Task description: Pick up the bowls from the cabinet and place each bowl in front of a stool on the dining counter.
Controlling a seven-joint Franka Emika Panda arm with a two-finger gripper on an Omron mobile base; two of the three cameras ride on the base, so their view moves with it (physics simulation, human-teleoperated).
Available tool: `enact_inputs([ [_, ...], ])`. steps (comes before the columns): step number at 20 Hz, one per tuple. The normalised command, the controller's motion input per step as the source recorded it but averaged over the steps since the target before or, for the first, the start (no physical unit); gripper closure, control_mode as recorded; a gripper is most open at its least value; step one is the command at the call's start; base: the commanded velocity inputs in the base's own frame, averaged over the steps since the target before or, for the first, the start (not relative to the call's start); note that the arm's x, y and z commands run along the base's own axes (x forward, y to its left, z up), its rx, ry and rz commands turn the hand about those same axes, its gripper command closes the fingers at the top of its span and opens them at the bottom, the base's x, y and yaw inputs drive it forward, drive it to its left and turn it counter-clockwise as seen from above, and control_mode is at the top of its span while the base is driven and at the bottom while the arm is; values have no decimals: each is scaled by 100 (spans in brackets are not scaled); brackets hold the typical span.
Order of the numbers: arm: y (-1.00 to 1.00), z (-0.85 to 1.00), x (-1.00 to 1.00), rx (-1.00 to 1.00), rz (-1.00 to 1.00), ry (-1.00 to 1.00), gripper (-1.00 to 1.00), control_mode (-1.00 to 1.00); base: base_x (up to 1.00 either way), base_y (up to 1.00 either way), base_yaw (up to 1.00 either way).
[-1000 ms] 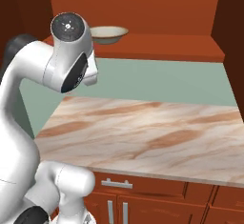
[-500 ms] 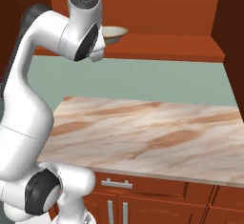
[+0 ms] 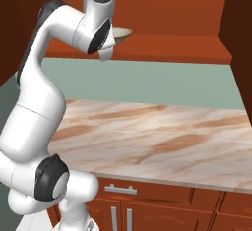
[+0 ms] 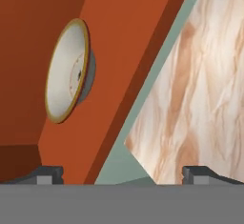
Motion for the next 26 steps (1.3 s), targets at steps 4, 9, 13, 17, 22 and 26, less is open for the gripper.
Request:
enact_inputs([
  [4, 15, -37, 56, 0, 0, -1, -100, -100, 0, 0, 0],
  [9, 1, 0, 85, 1, 2, 0, -100, -100, 0, 0, 0],
  [13, 0, 7, 72, 2, 2, 4, -100, -100, 0, 0, 0],
  [17, 0, 8, 54, 1, 2, 9, -100, -100, 0, 0, 0],
  [22, 0, 0, 38, 0, 4, 6, -100, -100, 0, 0, 0],
  [26, 0, -4, 38, 0, 4, 0, -100, -100, 0, 0, 0],
])
